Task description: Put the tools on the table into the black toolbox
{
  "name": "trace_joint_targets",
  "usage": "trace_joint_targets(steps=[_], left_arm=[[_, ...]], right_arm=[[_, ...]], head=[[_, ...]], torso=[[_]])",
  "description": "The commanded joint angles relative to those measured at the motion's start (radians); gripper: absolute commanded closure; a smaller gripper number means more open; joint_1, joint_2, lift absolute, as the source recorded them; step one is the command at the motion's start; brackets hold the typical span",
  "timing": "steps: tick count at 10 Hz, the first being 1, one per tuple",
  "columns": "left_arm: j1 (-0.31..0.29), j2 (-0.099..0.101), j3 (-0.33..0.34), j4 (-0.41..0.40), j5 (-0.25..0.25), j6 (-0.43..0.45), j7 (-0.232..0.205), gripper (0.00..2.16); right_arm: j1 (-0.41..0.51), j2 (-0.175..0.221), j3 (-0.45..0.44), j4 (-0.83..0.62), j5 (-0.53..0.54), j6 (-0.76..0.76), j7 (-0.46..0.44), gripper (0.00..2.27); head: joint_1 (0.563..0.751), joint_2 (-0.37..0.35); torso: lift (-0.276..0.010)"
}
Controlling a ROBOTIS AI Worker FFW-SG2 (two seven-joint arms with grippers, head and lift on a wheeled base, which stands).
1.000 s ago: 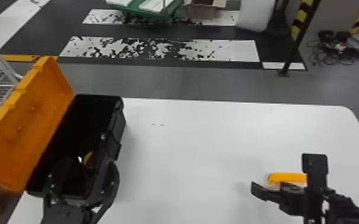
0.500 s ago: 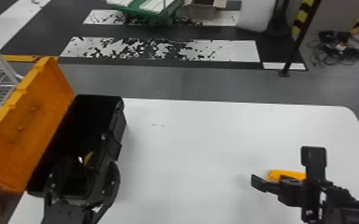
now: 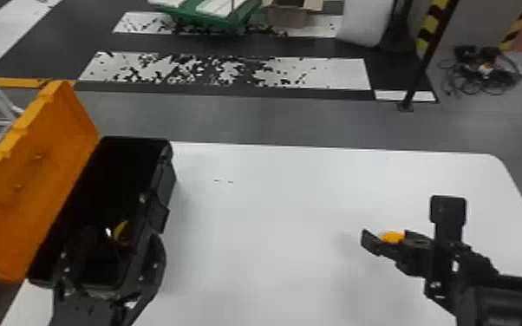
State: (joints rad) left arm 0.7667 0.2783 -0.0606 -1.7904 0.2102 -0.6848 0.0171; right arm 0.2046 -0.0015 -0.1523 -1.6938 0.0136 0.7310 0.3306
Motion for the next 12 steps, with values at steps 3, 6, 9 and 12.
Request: trace_joint_targets(steps=[3, 6, 9, 12], left_arm=[[-0.001, 0.002, -0.001, -0.001, 0.0, 0.0, 0.001, 0.07], [-0.001, 0.005, -0.001, -0.003, 0.002, 0.0, 0.001, 0.07], [0.002, 0.01, -0.001, -0.004, 0.002, 0.0, 0.001, 0.07], [0.0, 0.013, -0.001, -0.004, 0.003, 0.0, 0.001, 0.07]], right_arm=[[-0.014, 0.002, -0.026, 0.0, -0.003, 0.032, -0.001, 0.12], [0.026, 0.002, 0.01, -0.044, -0.011, 0.097, 0.025, 0.12], [0.019, 0.002, 0.019, -0.049, -0.012, 0.103, 0.027, 0.12], [-0.056, 0.002, 0.02, 0.054, 0.011, 0.1, 0.025, 0.12]], head=[[0.695, 0.004], [0.695, 0.016], [0.695, 0.05], [0.695, 0.046]], torso=[[-0.039], [-0.039], [-0.039], [-0.039]])
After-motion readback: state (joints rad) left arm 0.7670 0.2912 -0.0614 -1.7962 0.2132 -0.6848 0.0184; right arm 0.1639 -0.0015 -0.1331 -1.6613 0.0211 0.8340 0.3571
